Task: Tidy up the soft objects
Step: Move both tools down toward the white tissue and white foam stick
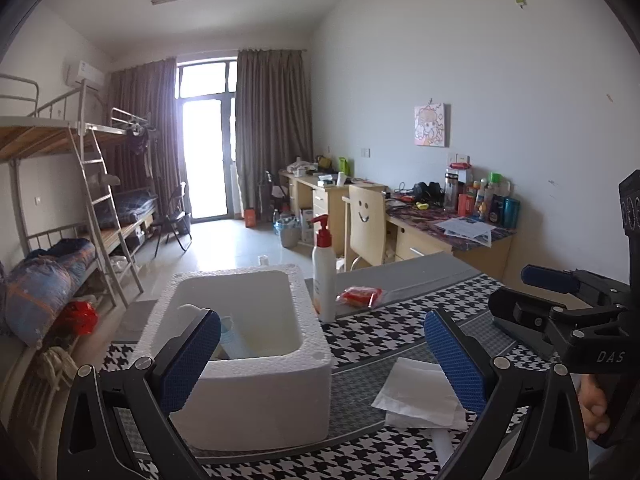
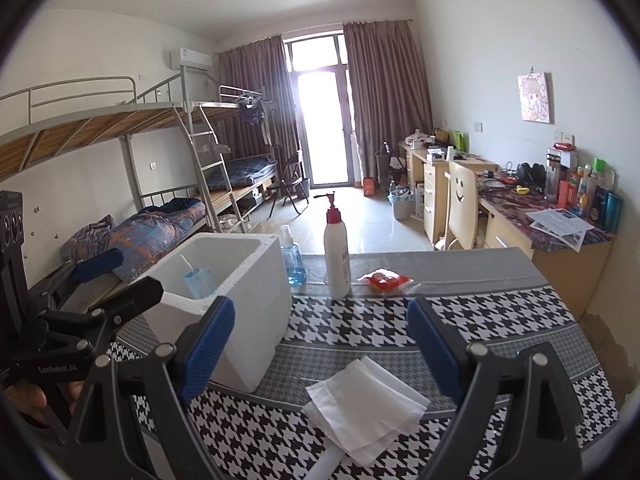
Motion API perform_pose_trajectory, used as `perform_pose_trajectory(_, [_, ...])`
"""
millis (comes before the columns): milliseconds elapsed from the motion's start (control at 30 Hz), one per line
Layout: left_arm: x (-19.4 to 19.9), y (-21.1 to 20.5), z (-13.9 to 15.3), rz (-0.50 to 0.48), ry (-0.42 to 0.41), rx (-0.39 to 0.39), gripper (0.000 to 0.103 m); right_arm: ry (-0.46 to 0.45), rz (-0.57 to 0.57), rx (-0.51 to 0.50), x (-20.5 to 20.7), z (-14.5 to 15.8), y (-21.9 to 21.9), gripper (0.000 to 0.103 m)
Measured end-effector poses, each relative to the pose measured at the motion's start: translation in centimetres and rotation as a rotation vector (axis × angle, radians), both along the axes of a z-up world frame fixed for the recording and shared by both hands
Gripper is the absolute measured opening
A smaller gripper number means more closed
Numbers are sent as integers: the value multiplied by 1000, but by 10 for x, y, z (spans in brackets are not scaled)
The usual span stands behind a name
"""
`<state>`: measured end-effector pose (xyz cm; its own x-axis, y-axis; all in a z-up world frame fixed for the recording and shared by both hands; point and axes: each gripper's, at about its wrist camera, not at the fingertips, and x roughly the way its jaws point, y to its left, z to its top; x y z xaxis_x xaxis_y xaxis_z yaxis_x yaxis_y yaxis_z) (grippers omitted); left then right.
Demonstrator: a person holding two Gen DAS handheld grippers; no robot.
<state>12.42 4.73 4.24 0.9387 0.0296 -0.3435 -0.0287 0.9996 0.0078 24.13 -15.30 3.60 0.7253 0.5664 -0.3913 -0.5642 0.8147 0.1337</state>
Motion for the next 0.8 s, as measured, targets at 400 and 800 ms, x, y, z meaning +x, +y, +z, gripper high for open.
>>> perform_pose_trajectory(400, [-1,-9,-9,-12,7,-4,102,25,-26,-13,4,-14,-11,91])
perform_pose_trajectory(800, [-5,-22,-25,-31,15,2,102,48,-36,-12,6,-28,-18,91])
